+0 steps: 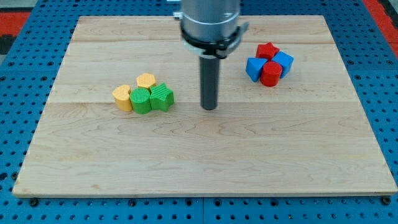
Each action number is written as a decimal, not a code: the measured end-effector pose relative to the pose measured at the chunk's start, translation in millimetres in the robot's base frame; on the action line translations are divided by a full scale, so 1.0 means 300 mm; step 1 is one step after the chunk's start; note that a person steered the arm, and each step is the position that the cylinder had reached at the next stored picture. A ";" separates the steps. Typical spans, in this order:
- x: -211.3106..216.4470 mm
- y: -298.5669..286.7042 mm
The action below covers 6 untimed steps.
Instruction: Nudge the blue cube left a bit
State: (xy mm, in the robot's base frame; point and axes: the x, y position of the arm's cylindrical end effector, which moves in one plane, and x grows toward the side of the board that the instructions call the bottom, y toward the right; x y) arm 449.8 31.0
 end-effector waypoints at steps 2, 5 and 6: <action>0.005 0.432; -0.107 0.527; -0.173 0.558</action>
State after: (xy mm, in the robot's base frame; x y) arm 397.9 198.4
